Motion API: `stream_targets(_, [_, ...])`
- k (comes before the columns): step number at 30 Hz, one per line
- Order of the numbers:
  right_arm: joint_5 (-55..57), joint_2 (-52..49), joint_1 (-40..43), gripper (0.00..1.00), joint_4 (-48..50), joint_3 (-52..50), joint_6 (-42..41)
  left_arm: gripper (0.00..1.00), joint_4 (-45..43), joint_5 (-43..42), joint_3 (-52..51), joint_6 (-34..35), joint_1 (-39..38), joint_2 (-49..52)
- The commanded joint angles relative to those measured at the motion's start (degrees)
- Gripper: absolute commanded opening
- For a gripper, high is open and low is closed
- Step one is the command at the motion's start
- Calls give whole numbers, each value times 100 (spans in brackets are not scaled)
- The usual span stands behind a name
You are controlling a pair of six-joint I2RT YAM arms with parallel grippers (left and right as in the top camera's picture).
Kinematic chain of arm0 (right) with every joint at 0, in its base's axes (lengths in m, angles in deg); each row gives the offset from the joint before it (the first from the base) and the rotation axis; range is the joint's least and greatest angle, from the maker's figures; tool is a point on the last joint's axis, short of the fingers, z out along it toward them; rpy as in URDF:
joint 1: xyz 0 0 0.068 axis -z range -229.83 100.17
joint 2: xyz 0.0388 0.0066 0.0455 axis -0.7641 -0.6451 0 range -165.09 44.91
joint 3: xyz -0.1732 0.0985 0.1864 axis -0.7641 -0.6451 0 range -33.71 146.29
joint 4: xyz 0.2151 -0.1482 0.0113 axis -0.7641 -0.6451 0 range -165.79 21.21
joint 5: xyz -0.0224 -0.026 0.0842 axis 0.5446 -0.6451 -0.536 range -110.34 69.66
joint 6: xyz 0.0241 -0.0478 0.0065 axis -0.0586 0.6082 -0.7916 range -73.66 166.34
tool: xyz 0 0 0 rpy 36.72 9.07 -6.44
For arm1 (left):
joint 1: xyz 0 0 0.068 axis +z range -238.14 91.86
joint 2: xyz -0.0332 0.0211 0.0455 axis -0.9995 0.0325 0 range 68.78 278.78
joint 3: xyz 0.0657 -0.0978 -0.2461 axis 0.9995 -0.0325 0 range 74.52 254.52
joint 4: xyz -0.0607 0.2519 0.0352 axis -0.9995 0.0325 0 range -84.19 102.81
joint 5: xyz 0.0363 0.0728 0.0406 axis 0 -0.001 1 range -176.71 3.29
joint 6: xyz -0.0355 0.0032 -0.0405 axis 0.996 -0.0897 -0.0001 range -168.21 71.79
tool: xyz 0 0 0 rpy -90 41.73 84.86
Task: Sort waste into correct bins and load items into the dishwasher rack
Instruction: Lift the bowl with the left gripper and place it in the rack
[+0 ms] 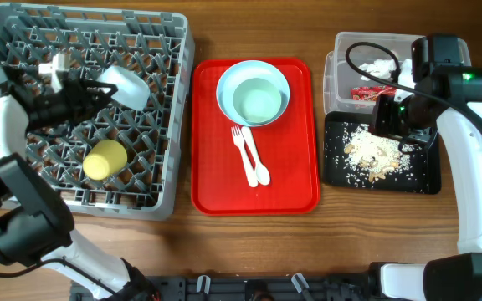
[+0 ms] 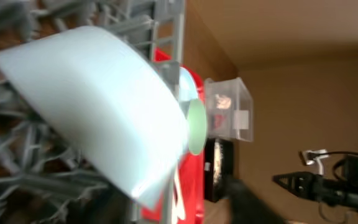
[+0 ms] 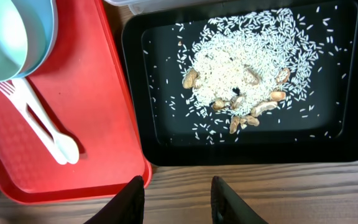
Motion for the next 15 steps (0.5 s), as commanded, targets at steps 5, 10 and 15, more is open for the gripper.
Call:
stream_targets(5, [-11,118,2,36,-35,122,70,100,74,144,22,271,361,-131])
stream_targets(10, [-11,118,2,36,-42,122,70,100,125,146,22,269,313,-706])
stream_targets(15, [-11,118,2,37,-63,122,68,100,173,693,22,496,-125,-1425])
